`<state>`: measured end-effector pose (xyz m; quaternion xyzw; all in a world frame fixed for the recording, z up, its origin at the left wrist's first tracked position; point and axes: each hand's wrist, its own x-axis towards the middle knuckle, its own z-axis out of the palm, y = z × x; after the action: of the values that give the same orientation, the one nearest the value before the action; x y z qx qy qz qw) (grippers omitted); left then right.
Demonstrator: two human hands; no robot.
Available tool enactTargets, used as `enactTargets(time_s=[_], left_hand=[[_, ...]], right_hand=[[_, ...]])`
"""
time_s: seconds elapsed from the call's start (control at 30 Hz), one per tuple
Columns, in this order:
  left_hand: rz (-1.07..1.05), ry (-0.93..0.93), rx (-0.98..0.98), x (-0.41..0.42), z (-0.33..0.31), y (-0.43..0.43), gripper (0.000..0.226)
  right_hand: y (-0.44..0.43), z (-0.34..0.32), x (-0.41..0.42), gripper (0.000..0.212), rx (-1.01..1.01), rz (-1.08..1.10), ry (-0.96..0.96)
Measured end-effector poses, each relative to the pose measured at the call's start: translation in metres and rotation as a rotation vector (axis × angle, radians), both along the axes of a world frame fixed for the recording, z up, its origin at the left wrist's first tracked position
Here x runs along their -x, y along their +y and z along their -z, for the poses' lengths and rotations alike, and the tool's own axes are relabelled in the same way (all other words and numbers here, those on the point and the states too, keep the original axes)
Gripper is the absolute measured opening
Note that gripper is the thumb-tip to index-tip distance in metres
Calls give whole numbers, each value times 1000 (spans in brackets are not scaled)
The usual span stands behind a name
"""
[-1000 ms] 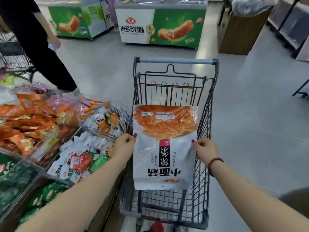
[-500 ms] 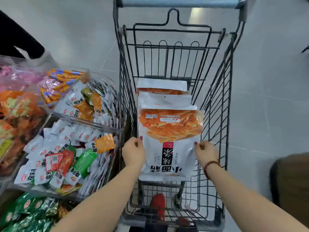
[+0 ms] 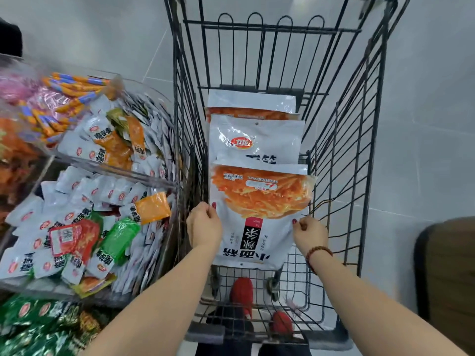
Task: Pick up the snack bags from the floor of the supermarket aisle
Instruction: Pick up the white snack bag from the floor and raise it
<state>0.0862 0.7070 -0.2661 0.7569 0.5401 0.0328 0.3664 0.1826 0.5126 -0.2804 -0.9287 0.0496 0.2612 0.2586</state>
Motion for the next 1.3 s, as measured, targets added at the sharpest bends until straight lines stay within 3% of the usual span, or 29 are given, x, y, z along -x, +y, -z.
enactTargets(time_s=[0.27,0.43,0.57,0.8,1.0,1.3], left_hand=[[84,68,57,7,-5,1,42],[175,48,109,14,-27,0,14],[233,37,21,22,-54,-8,30],[312,14,-189,42,-129,-55,24],[384,215,-407,82,-187,-101,30],[228,436,-628,216,-247,-129,37]], right_hand=[[-13,-20,2,16,-36,-99,35],[-20,-49,-1,23,-24,-236,-56],[-24,-81,-4,24,-41,-361,-175],[-51,-135,-6,39,-105,-700,-371],[-57,-184,3,44,-102,-1031,-515],[0,-236,101,50,-154,-1453,-623]])
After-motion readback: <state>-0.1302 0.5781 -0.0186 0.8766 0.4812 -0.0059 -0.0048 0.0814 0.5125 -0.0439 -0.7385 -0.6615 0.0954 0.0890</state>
